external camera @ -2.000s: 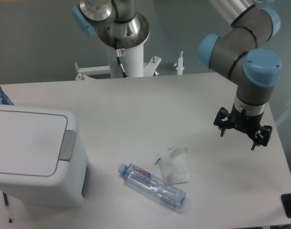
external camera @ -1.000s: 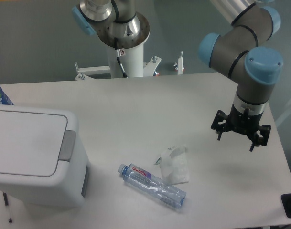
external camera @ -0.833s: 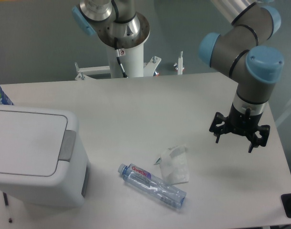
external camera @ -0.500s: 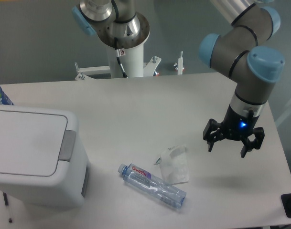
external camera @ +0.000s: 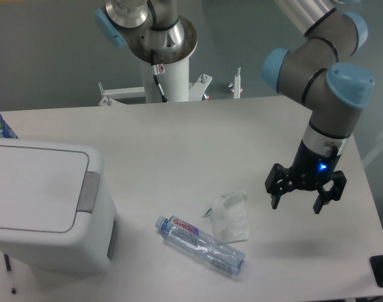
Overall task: Open the trash can
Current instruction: 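Move the gripper across the table toward the white trash can lid, then lower the open gripper onto the edge of the trash can lid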
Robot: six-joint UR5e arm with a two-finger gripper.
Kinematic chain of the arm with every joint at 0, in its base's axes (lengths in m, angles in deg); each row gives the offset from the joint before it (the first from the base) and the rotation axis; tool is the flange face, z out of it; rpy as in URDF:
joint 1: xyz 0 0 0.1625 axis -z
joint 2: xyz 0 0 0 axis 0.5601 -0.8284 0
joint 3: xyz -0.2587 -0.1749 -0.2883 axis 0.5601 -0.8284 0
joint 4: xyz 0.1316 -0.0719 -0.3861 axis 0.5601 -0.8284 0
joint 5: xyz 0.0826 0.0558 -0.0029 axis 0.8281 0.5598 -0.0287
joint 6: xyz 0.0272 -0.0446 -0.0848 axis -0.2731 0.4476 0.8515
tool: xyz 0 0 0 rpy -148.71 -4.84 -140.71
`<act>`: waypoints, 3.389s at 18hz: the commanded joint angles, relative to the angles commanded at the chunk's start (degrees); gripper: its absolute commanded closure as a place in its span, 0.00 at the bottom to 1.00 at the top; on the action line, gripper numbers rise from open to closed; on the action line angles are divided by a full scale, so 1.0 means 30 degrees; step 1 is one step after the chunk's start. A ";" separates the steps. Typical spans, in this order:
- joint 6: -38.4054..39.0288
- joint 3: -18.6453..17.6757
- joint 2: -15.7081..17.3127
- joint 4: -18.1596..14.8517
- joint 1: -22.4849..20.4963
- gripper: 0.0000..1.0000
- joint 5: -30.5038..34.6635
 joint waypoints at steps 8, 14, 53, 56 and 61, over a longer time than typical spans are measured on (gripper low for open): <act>0.1965 -0.0233 0.0643 -0.0029 0.1404 0.00 -0.0968; 0.3518 -0.1405 0.2283 0.0000 0.2987 0.00 -0.0968; 0.6214 -0.1580 0.4600 0.0556 0.7032 0.00 -0.2609; 0.6214 -0.1816 0.4571 0.0936 0.7266 0.00 -0.2609; 0.6243 -0.1874 0.4307 0.1084 0.7559 0.00 -0.2580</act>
